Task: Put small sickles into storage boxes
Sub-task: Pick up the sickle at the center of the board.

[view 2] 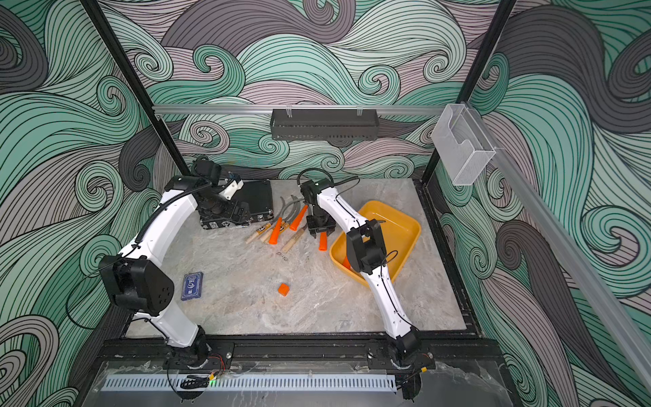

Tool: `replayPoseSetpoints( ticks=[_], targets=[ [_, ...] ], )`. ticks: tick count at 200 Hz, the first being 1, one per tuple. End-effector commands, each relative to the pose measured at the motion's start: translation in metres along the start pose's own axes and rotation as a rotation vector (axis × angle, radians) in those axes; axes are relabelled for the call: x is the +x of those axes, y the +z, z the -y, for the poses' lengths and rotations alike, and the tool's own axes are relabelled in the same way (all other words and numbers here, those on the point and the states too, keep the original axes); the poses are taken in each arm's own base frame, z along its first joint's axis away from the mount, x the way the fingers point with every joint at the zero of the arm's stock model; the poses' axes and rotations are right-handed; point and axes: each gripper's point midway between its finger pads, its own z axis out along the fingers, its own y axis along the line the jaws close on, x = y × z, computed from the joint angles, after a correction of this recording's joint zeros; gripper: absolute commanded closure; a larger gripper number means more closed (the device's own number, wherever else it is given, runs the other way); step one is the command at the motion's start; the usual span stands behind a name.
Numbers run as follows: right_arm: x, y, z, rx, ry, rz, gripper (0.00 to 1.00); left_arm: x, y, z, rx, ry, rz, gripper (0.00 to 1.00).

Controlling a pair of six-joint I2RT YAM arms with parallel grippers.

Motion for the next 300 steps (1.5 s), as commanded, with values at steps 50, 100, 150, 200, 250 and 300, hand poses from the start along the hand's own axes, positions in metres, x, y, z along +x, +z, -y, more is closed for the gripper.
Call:
replayPoseSetpoints(
  ticks=[50,100,150,200,250,300],
  targets=[
    [0.008,0.018,0.007,0.030,0.027,-0.079,0.48,0.006,-0.011,0.002,0.003,-0.001,0.019,0.01],
    [0.012,0.029,0.003,0.010,0.038,-0.117,0.48,0.011,-0.011,0.002,0.001,0.001,0.019,0.01],
    [0.016,0.033,-0.004,-0.028,0.042,-0.144,0.51,0.014,-0.009,0.002,0.005,0.001,0.013,0.01],
    [0.020,0.032,-0.012,-0.052,0.032,-0.157,0.64,0.015,-0.006,0.003,0.009,-0.001,0.010,0.02],
    [0.021,0.036,-0.010,-0.033,0.044,-0.162,0.62,0.016,-0.004,0.003,0.013,-0.002,0.007,0.02],
    [0.018,0.037,-0.007,-0.012,0.054,-0.152,0.59,0.015,-0.004,0.004,0.018,-0.001,0.013,0.01]
  ],
)
